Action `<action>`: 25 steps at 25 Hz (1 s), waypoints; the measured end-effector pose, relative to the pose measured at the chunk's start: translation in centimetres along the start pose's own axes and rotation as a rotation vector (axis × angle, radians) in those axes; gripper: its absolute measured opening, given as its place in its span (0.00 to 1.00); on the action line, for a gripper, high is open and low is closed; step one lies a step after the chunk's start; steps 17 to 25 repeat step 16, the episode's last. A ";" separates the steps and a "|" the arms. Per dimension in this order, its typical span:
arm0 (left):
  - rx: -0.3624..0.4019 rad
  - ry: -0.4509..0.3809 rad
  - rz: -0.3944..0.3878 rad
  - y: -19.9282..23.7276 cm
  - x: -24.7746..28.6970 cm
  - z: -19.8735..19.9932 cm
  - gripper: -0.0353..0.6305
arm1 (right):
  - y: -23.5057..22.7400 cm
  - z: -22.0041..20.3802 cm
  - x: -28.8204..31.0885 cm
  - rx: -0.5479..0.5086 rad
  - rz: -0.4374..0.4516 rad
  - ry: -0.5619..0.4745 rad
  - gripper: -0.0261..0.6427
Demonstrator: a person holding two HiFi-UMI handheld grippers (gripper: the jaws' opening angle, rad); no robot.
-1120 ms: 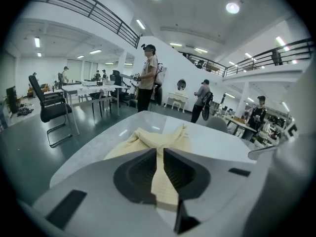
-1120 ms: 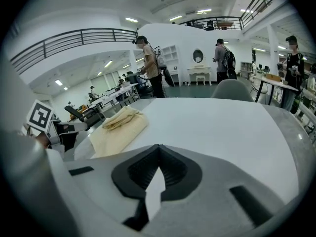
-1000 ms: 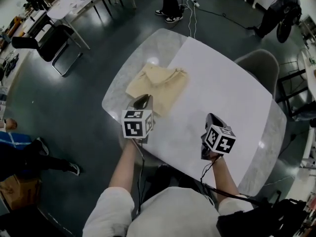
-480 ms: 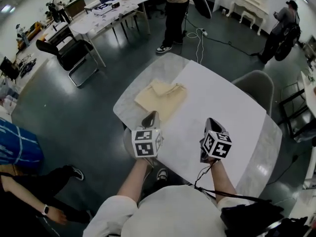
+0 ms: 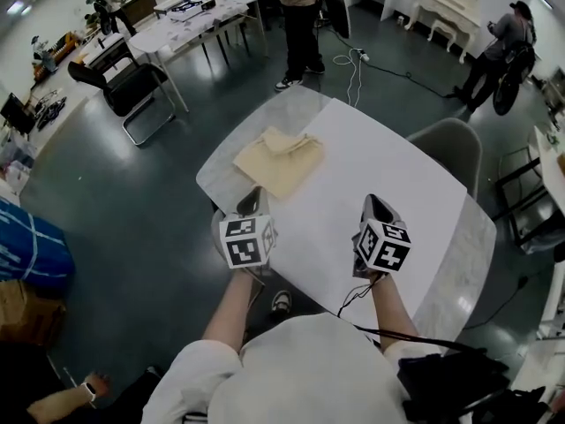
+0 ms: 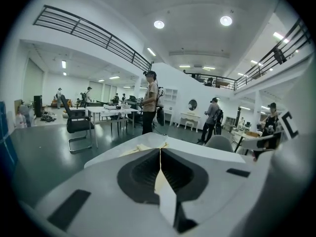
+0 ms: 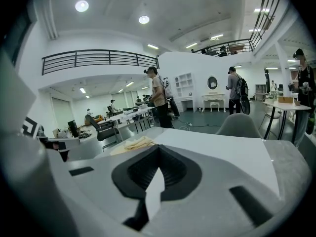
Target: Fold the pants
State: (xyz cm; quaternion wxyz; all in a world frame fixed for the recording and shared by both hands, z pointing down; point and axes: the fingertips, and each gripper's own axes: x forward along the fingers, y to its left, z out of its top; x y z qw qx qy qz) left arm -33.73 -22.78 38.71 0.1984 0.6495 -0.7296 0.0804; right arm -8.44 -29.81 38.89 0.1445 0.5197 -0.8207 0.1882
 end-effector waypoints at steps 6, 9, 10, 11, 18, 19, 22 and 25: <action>-0.021 0.006 0.013 -0.3 -0.6 -0.4 0.07 | -0.3 0.4 -0.6 -0.008 0.011 -0.001 0.03; -0.027 0.012 0.015 -0.2 -0.8 -0.6 0.07 | -0.1 0.5 -0.6 -0.007 0.016 -0.001 0.03; -0.029 0.014 0.015 0.0 -0.8 -0.7 0.07 | 0.0 0.4 -0.5 -0.006 0.017 -0.001 0.03; -0.032 0.017 0.015 0.1 -0.7 -0.8 0.07 | 0.0 0.4 -0.5 -0.005 0.018 0.001 0.03; -0.040 0.025 0.016 0.5 -0.5 -1.0 0.07 | 0.2 0.2 -0.1 -0.005 0.018 0.005 0.03; -0.040 0.025 0.016 0.5 -0.5 -1.0 0.07 | 0.2 0.2 -0.1 -0.005 0.018 0.005 0.03; -0.040 0.025 0.016 0.5 -0.5 -1.0 0.07 | 0.2 0.2 -0.1 -0.005 0.018 0.005 0.03; -0.040 0.025 0.016 0.5 -0.5 -1.0 0.07 | 0.2 0.2 -0.1 -0.005 0.018 0.005 0.03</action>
